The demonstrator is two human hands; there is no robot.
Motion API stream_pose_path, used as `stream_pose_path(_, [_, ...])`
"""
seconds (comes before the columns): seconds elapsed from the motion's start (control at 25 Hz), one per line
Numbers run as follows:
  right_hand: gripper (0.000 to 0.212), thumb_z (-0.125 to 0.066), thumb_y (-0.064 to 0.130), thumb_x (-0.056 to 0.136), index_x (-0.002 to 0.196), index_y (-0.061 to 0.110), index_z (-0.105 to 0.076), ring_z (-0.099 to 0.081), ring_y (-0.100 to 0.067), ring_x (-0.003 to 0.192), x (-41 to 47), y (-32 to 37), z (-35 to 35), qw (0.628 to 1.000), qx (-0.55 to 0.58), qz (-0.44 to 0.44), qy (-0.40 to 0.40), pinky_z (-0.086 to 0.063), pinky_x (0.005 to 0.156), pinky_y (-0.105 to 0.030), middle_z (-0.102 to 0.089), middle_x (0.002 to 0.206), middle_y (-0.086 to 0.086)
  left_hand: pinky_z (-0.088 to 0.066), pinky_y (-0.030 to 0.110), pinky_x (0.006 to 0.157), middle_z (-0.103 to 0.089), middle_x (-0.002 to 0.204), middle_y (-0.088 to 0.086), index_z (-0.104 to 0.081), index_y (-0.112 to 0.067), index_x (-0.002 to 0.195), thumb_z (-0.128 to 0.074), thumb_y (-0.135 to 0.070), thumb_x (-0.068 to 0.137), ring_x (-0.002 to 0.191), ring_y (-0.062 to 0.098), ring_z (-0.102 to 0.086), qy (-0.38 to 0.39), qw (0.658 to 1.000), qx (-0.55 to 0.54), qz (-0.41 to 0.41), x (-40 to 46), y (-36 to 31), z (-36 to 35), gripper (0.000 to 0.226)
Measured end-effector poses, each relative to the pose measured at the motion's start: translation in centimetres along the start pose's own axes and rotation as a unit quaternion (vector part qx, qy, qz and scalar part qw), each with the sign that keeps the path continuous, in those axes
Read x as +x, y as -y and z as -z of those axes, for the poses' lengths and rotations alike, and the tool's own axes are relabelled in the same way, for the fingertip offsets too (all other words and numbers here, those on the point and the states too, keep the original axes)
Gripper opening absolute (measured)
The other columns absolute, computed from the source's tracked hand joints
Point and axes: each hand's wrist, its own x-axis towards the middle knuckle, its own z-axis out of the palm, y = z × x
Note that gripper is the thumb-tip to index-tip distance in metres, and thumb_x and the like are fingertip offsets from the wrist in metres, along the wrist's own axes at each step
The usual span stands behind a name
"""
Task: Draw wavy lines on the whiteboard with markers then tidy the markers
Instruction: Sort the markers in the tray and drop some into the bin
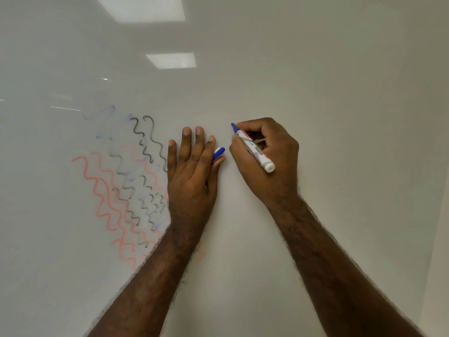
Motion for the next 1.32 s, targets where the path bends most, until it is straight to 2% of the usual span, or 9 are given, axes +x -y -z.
stream_pose_path(0.12, [0.017,-0.080,0.017,0.088,0.100,0.009,-0.073,-0.063,0.003,0.078,-0.5,0.3,0.4,0.997,0.002,-0.034,-0.068,-0.048,0.076,-0.004,-0.068,0.090,0.008,-0.019,0.053,0.129,-0.042,0.160,0.015,-0.054,-0.005,0.148,-0.056,-0.025,0.109,0.154,0.032,-0.031,-0.004,1.000,0.005,-0.002,0.0,0.0,-0.1,0.043])
stream_pose_path(0.28, [0.016,-0.080,0.016,0.086,0.099,0.009,-0.072,-0.063,0.008,0.080,-2.4,-0.1,0.8,0.998,0.018,-0.048,-0.030,-0.048,0.075,-0.003,-0.066,0.086,0.013,-0.021,0.054,0.128,-0.041,0.160,0.013,-0.053,-0.004,0.148,-0.056,-0.024,0.109,0.154,0.032,-0.032,-0.006,1.000,0.007,0.000,0.0,0.1,-0.1,0.043])
stream_pose_path(0.48, [0.013,-0.080,0.012,0.084,0.092,0.009,-0.071,-0.067,-0.010,0.075,-4.5,-0.2,1.3,0.994,0.040,-0.091,-0.046,-0.053,0.067,-0.013,-0.069,0.081,0.008,-0.019,0.052,0.129,-0.041,0.160,0.013,-0.054,-0.004,0.147,-0.055,-0.026,0.110,0.154,0.032,-0.032,-0.010,1.000,0.007,-0.001,-0.1,0.1,-0.2,0.043])
stream_pose_path(0.64, [0.012,-0.077,0.017,0.084,0.090,0.017,-0.066,-0.064,-0.007,0.073,-5.7,-0.6,1.6,0.993,0.056,-0.101,-0.030,-0.051,0.067,-0.009,-0.063,0.080,0.018,-0.019,0.052,0.129,-0.041,0.160,0.013,-0.053,-0.005,0.148,-0.057,-0.025,0.109,0.154,0.032,-0.033,-0.006,1.000,0.012,-0.002,-0.1,0.2,-0.2,0.045])
stream_pose_path(0.76, [0.012,-0.077,0.014,0.084,0.088,0.014,-0.066,-0.064,-0.013,0.069,-6.9,-0.8,1.6,0.990,0.062,-0.118,-0.041,-0.054,0.064,-0.017,-0.066,0.077,0.008,-0.020,0.053,0.128,-0.042,0.160,0.014,-0.053,-0.004,0.148,-0.058,-0.024,0.108,0.153,0.033,-0.033,-0.006,1.000,0.015,-0.001,-0.2,0.2,-0.2,0.044])
stream_pose_path(0.92, [0.010,-0.076,0.011,0.081,0.085,0.007,-0.068,-0.062,-0.015,0.065,-8.8,-0.8,1.5,0.993,0.046,-0.102,0.033,-0.052,0.062,-0.019,-0.067,0.074,-0.001,-0.021,0.053,0.128,-0.045,0.158,0.016,-0.055,-0.003,0.146,-0.058,-0.023,0.109,0.152,0.035,-0.035,-0.013,1.000,0.020,-0.003,-0.1,0.3,-0.3,0.043])
stream_pose_path(1.08, [0.009,-0.075,0.009,0.082,0.087,0.007,-0.068,-0.064,-0.016,0.068,-9.8,-1.9,2.1,0.990,0.034,-0.123,-0.053,-0.057,0.065,-0.029,-0.067,0.077,0.000,-0.020,0.051,0.128,-0.046,0.157,0.016,-0.057,-0.002,0.144,-0.059,-0.023,0.108,0.151,0.036,-0.036,-0.016,1.000,0.018,-0.004,-0.2,0.2,-0.3,0.042])
stream_pose_path(1.24, [0.012,-0.078,0.008,0.080,0.084,0.004,-0.068,-0.062,-0.016,0.067,-11.3,-1.9,2.2,0.996,0.015,-0.081,0.022,-0.056,0.066,-0.028,-0.068,0.075,-0.004,-0.021,0.053,0.128,-0.046,0.157,0.016,-0.057,-0.002,0.144,-0.058,-0.022,0.108,0.151,0.036,-0.036,-0.017,1.000,0.019,-0.002,-0.3,0.1,-0.2,0.041])
stream_pose_path(1.32, [0.011,-0.078,0.006,0.081,0.085,0.007,-0.068,-0.064,-0.015,0.068,-10.4,-1.6,2.5,0.992,0.040,-0.117,-0.018,-0.056,0.065,-0.030,-0.069,0.077,-0.001,-0.022,0.055,0.128,-0.046,0.157,0.016,-0.057,-0.002,0.144,-0.058,-0.022,0.109,0.152,0.036,-0.036,-0.013,1.000,0.019,0.003,-0.4,0.0,-0.2,0.041])
